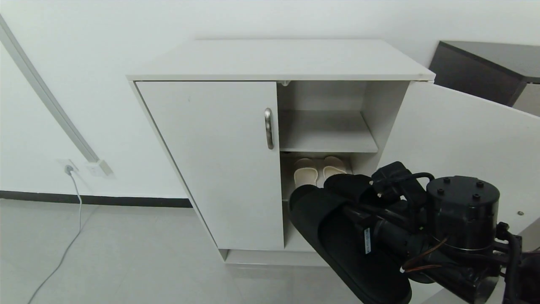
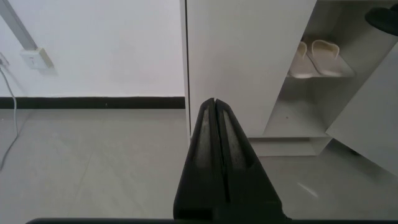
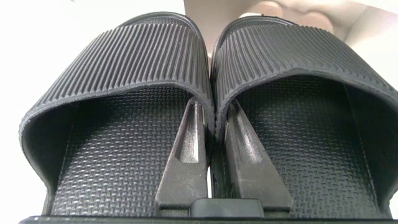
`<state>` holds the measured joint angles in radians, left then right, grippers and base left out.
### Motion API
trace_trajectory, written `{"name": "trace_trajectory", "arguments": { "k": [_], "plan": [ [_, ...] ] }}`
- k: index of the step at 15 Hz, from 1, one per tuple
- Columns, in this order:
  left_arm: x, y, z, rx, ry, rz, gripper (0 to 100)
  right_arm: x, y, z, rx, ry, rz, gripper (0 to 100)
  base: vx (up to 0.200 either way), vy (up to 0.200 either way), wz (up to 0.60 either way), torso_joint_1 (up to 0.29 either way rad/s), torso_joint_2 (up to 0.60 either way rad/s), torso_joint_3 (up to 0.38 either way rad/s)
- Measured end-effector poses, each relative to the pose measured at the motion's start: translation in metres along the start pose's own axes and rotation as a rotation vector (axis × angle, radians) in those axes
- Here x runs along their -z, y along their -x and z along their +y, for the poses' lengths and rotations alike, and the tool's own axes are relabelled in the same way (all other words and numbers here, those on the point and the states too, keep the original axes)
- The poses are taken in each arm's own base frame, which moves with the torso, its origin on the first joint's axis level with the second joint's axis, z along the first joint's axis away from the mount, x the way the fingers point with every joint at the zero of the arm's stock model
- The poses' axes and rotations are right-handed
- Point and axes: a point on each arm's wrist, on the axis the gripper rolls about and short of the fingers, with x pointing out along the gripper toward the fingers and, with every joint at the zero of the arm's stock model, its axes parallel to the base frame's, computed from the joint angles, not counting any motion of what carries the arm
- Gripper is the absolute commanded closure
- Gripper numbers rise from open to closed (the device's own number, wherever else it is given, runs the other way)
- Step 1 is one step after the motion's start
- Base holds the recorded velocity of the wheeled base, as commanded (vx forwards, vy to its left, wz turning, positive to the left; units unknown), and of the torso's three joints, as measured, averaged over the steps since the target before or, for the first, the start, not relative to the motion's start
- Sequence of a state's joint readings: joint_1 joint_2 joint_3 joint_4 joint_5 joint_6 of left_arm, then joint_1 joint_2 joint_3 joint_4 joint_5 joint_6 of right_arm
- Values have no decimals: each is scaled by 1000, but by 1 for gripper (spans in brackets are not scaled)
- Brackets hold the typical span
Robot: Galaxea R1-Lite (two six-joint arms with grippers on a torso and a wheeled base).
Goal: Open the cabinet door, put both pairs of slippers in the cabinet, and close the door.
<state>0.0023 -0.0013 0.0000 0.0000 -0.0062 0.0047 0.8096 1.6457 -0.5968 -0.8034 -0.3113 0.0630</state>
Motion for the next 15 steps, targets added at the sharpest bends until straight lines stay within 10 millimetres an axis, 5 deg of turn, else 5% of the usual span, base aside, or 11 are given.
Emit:
{"name": "trace_trajectory", "arguments": {
  "k": [8,15],
  "plan": [
    [0,0,0,0,0,0,100,1,-1,0,-8,1,5,100,0,0,0,-56,431,368],
    [0,0,0,0,0,0,100,2,-3,2,-15,-3,-10,100,0,0,-86,0,43,41]
  ]
}}
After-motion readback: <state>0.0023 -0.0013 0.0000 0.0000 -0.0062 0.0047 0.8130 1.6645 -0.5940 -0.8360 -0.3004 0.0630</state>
